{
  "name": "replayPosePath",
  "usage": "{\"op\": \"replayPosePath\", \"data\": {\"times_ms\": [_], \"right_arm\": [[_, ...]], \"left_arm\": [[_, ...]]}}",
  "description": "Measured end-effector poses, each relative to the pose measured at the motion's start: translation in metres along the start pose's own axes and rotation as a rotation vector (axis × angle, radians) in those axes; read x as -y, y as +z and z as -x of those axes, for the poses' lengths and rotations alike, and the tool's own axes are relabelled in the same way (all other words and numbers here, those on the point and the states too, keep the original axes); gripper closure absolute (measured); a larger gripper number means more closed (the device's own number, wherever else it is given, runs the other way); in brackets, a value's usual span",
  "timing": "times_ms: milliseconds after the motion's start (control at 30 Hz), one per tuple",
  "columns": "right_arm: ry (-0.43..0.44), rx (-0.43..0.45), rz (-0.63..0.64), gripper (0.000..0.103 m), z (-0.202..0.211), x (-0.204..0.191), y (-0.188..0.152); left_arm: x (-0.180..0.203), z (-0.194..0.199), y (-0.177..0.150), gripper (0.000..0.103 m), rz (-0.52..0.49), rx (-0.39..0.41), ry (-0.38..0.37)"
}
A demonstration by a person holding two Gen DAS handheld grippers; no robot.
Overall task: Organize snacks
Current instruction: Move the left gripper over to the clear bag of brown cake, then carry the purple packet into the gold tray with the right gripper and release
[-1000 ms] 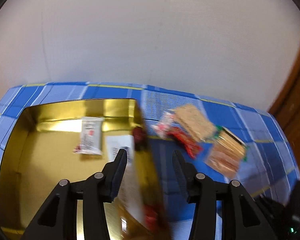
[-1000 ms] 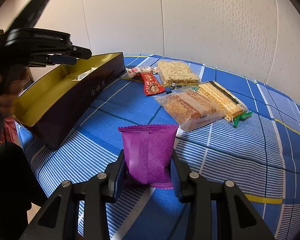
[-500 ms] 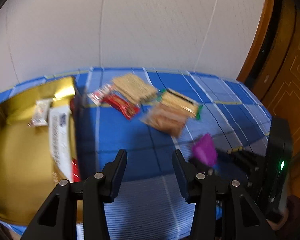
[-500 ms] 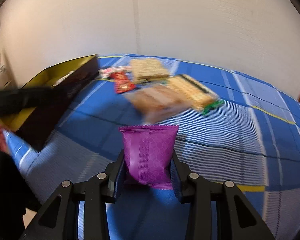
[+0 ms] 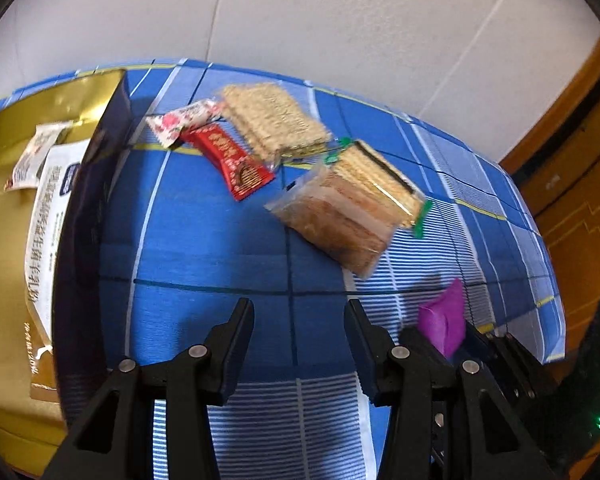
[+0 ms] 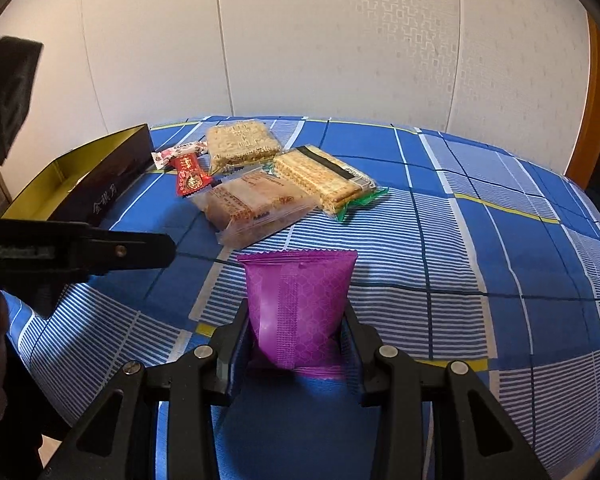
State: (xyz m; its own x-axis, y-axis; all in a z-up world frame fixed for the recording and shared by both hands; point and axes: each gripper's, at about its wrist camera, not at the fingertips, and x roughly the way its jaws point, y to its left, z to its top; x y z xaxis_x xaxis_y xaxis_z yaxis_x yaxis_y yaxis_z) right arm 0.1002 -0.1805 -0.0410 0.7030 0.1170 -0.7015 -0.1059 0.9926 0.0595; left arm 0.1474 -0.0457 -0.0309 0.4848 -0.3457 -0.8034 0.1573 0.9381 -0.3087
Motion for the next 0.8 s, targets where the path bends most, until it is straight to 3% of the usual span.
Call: {"op": "replayPosePath", "data": {"times_ms": [333, 400, 500, 767, 800], "right_arm": [[0.012, 0.004, -0.014, 0.062, 0.001, 0.002, -0.001], [0.012, 0.005, -0.014, 0.062, 0.001, 0.002, -0.001], [0.011, 0.007, -0.013, 0.062, 0.001, 0.001, -0.001], [0.015, 0.012, -0.012, 0.062, 0.002, 0.001, -0.002], [0.015, 0.013, -0.011, 0.062, 0.002, 0.001, -0.002]], "left_arm": [[0.003, -0.004, 0.020, 0.054, 0.094, 0.015, -0.014], [0.005, -0.003, 0.024, 0.044, 0.115, 0.023, -0.029], [0.008, -0.003, 0.033, 0.043, 0.162, 0.026, -0.064], [0.022, -0.024, 0.066, 0.038, 0.191, 0.004, -0.017], [0.025, -0.029, 0.071, 0.033, 0.179, 0.000, -0.003]]}}
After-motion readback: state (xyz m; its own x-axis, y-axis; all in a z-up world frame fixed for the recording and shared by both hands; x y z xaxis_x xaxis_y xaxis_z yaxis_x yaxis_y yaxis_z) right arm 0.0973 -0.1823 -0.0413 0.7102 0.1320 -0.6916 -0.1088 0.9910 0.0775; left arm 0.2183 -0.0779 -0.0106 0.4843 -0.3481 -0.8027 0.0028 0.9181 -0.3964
